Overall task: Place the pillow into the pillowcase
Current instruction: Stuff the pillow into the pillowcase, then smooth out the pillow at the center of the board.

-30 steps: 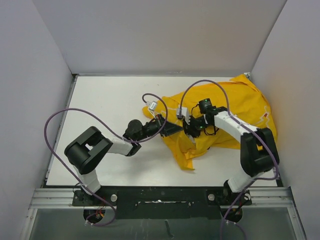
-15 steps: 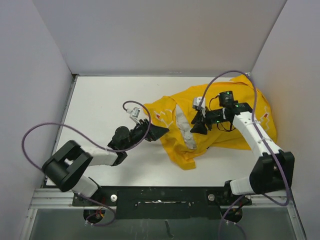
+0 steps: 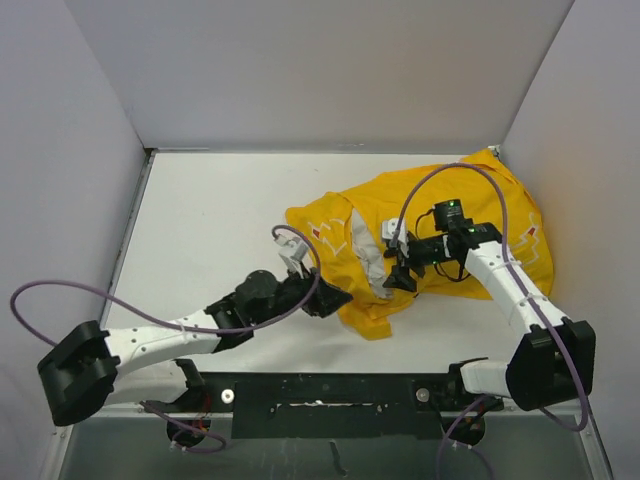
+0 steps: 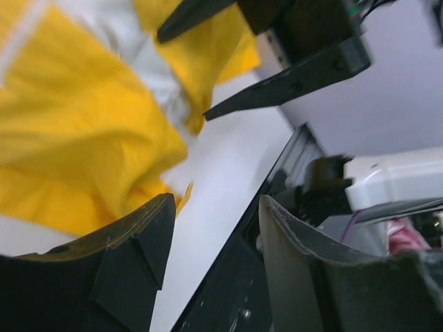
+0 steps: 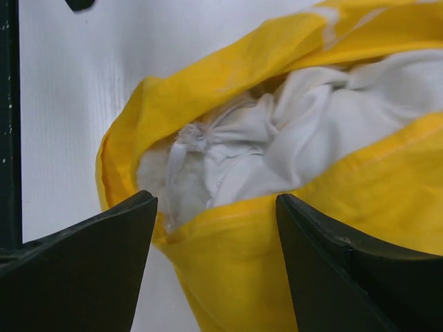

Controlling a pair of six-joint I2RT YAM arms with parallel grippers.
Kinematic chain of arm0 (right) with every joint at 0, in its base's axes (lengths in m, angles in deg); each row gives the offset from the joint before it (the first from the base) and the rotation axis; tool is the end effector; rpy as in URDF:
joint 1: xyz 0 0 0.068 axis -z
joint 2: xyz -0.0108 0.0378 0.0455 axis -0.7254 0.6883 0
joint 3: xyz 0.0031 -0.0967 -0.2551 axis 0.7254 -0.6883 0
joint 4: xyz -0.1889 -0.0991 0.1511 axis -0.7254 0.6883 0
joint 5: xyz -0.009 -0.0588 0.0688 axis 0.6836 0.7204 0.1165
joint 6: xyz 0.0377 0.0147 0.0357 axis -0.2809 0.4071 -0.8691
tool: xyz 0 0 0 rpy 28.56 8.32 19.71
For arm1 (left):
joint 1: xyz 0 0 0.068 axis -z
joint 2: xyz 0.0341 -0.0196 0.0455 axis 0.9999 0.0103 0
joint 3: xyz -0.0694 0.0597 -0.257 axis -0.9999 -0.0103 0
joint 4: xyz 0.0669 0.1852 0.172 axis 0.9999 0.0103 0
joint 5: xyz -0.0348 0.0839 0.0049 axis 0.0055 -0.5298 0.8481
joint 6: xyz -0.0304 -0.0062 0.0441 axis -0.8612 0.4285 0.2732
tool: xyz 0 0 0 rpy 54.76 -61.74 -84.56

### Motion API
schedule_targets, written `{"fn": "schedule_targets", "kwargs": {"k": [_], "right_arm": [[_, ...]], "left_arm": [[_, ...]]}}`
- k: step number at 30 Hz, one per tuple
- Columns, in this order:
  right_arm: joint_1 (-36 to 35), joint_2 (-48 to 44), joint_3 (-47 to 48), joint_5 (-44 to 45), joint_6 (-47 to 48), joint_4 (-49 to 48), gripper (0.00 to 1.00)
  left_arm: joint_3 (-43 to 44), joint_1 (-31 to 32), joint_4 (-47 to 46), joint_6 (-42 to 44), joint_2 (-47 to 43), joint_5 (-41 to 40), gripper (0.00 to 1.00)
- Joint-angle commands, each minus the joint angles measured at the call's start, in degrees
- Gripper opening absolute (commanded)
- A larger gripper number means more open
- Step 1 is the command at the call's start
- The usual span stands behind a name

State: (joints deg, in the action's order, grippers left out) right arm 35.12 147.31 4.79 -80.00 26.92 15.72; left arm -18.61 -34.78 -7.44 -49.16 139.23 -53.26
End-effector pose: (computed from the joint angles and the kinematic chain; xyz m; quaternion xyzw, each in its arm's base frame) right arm 0.2274 0.0740 0.2831 -0.5824 0.6612 0.2973 0.3678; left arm 0.1378 -0.2002 0.2533 0.0966 0.7151 -0.5502 0.4201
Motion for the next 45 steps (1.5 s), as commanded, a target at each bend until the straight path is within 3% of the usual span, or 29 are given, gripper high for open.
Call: {"fn": "schedule_targets", "kwargs": {"k": [1,4,8,14,16,18,20,23,24,25,32,36,38,42,45], "right_arm": [[-5.6,0.6,-2.5,5.2,2.8,-0.8,0.66],[-6.3,2.9,-3.3,3.9,3.4,-0.9,0.45],[-6.5,5.2,-4.5,6.9,-0.1,-4.1,0.44],[-6.5,6.5,-5.7,10.6,-5.5,-8.8,0.35],[-6.5,7.2,-5.9,11.0,-6.7,-9.7,0.29],[-6.6,8.3,-5.9,12.3,-8.6,-11.0,0.21],[-6.5,9.4,-5.8,15.5,-11.2,-12.8,0.14],[-6.6,11.6,-5.4,21.2,-16.0,-16.3,0.01],[-6.6,12.6,-4.8,22.9,-18.0,-17.2,0.0],[-6.5,13.7,-4.1,24.0,-19.6,-17.7,0.0],[-6.6,21.1,-2.0,25.0,-25.2,-19.4,0.0],[-6.2,20.6,-2.4,16.4,-26.3,-19.2,0.0],[-5.8,19.3,-2.4,9.2,-25.5,-18.2,0.0],[-3.1,17.5,-1.1,-7.6,-17.9,-10.7,0.0],[0.0,15.6,1.5,-17.0,-6.9,-0.1,0.13]], "left_arm": [[6.9,5.9,7.1,1.2,8.7,-9.3,0.5],[9.8,6.3,6.1,-1.5,14.7,-11.4,0.54],[13.3,6.5,3.9,-2.0,21.5,-12.9,0.61],[19.6,5.8,2.2,-2.6,30.0,-12.7,0.61],[21.0,5.4,3.2,-2.6,31.4,-13.1,0.52],[21.0,5.1,3.7,-2.6,31.6,-13.2,0.27],[20.0,5.1,3.9,-2.8,30.4,-12.9,0.15],[18.7,5.5,4.9,-2.4,26.6,-10.6,0.12],[18.6,5.6,5.1,-2.0,25.4,-8.8,0.07],[18.6,5.6,5.1,-1.7,24.1,-6.6,0.01],[18.5,5.8,-0.9,-3.1,16.6,6.2,0.0],[19.4,4.8,-20.7,-12.4,19.3,16.7,0.0],[21.6,4.0,-25.9,-16.1,22.9,19.6,0.0],[21.8,2.1,-32.2,-19.6,30.1,16.7,0.0],[19.4,-1.0,-36.9,-23.3,36.0,11.2,0.0]]}}
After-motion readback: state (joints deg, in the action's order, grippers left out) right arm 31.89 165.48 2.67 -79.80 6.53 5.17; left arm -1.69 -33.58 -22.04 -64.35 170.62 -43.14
